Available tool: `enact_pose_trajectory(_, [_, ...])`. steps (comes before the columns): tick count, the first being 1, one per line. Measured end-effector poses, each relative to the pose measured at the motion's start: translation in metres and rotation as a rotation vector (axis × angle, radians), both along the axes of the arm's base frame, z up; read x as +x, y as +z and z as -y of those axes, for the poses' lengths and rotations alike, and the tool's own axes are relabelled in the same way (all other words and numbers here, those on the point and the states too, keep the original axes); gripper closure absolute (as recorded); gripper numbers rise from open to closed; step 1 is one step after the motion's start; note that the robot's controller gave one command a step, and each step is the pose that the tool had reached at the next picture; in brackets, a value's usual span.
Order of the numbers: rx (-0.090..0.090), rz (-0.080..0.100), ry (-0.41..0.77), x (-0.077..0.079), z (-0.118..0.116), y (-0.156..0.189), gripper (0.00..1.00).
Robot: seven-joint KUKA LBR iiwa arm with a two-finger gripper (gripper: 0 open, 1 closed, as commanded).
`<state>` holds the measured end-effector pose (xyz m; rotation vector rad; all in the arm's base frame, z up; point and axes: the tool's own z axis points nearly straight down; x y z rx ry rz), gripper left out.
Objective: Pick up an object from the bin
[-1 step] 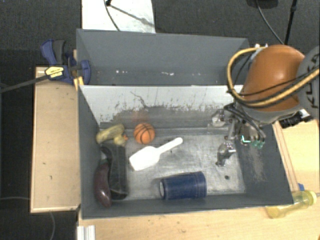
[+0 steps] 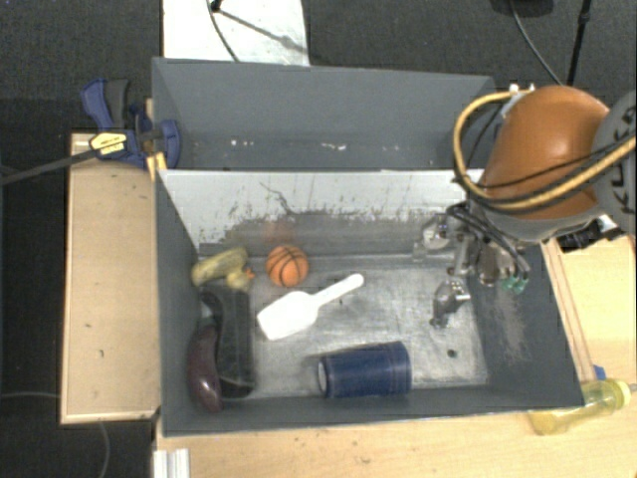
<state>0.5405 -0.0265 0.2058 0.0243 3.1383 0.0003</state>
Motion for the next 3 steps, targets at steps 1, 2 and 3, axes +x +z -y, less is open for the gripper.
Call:
enact_pose_trajectory(1, [0.0, 0.006, 0.001, -0.005, -0.044, -0.056, 0.0])
enact_pose_trajectory(2, [0.003, -0.005, -0.092, 0.006, -0.06, -0.088, 0.0])
enact_pose_trajectory(3, [0.0, 0.004, -0.119, 0.021, -0.082, -0.103, 0.0])
